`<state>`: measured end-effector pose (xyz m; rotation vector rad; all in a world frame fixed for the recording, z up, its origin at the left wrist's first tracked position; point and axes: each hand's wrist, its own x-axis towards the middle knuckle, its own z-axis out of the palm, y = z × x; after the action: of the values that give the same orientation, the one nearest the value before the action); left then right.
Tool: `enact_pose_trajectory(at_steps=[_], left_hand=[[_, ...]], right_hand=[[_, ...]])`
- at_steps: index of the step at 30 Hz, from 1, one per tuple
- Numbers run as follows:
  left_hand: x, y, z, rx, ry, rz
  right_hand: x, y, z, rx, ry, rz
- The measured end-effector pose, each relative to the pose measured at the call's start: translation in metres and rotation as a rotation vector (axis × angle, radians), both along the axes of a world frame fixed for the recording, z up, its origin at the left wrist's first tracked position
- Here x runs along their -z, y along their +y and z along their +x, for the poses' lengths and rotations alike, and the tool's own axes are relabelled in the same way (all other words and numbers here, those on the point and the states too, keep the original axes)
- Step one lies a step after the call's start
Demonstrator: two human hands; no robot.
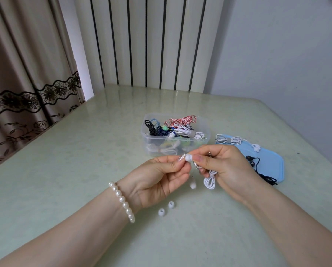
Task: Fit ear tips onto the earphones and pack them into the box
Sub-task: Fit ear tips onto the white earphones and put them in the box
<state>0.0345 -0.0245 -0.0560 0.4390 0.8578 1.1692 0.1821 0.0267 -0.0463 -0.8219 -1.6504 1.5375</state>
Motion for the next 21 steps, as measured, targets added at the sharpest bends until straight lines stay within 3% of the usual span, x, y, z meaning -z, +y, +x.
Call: enact_pose_trajectory(at_steps=[6, 14, 21], left_hand=[[-0.0033, -0.0015, 0.0025, 0.037, -0.082, -0.028], [0.0026, 0.002, 0.0075, -0.269, 0.3, 0.302], [0.0016, 0.0012, 0.0052, -0.251, 0.217, 0.28]], right_hand=[[-0.003, 0.0001, 0.0003, 0.008, -0.007, 0.118], [0.0036, -0.0049, -0.0069, 0.092, 0.126, -0.201], [0.0007, -0.0056, -0.0068, 0.145, 0.084, -0.206]])
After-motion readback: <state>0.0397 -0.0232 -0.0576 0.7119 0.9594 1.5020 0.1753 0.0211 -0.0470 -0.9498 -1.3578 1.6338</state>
